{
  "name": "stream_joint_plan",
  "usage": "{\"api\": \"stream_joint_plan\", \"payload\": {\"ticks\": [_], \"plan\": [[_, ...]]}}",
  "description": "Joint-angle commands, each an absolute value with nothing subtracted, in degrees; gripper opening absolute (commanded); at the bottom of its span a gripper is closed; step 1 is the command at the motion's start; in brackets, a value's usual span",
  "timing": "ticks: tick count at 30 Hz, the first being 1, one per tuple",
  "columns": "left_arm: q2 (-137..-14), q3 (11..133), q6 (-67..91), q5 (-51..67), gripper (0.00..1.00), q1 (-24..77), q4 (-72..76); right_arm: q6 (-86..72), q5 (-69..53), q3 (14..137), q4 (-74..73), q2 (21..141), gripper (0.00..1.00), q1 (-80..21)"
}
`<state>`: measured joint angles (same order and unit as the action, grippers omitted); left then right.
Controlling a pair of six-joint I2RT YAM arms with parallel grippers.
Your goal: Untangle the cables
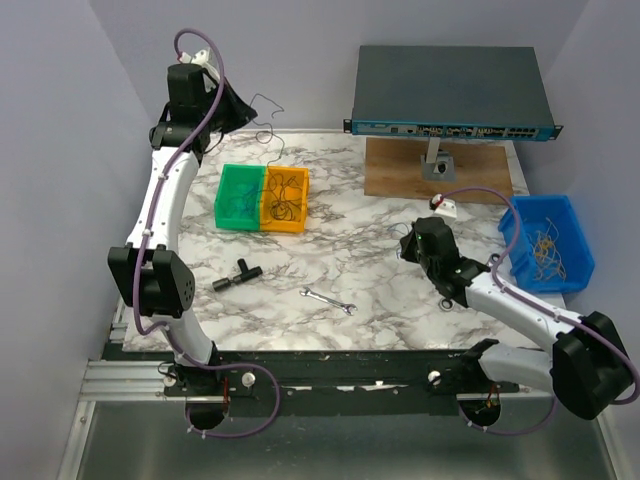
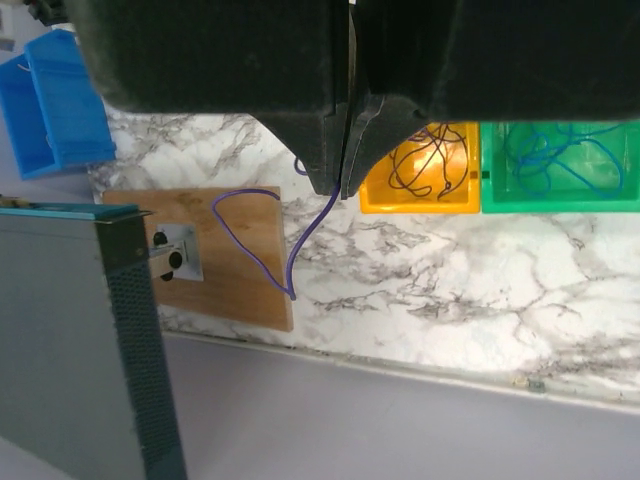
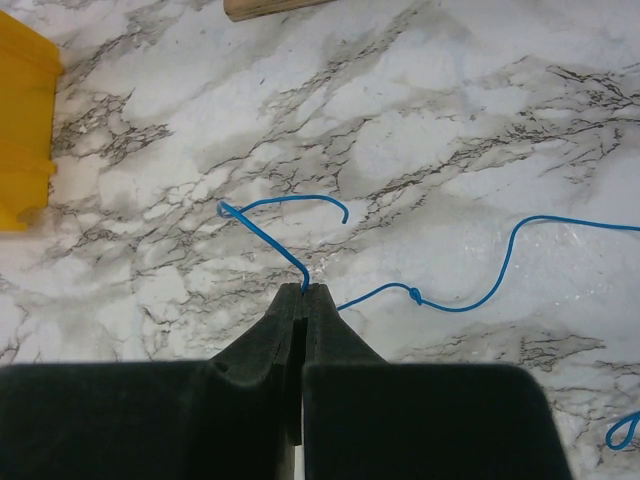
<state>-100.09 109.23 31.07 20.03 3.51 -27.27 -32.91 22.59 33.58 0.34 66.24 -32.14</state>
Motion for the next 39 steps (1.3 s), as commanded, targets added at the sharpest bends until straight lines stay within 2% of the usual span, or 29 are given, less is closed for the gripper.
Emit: {"api": "stream_joint_plan", "payload": {"ticks": [1,11,16,23,31,39], "plan": [[-100.9,105.2,32.1,19.6,0.0,3.9,-21.0,-32.4,21.3,34.1,1.2,65.0,0.01,-32.1],[-98.5,113.5,29.5,16.9,0.0,5.9,-27.4,-32.1,21.5,34.5,1.0,64.9,0.01,-32.1],[-96.1,116.0,31.2,19.9,0.0,6.7,-27.0,-32.1,21.5,34.8,1.0,65.1,0.01,-32.1],[-102.7,125.7,29.4,18.2,0.0,6.7,-31.6,-32.0,21.3,35.3,0.4,63.5,0.0,-32.1],[-108.3,122.7,29.6,18.9,0.0,6.7,-29.1,-31.2,21.5,36.2,-1.6,62.3,0.01,-32.1],[-105.5,104.1,28.5,15.6,0.0,6.8,-22.8,-31.1,21.5,36.1,-2.0,61.7,0.01,-32.1]]}}
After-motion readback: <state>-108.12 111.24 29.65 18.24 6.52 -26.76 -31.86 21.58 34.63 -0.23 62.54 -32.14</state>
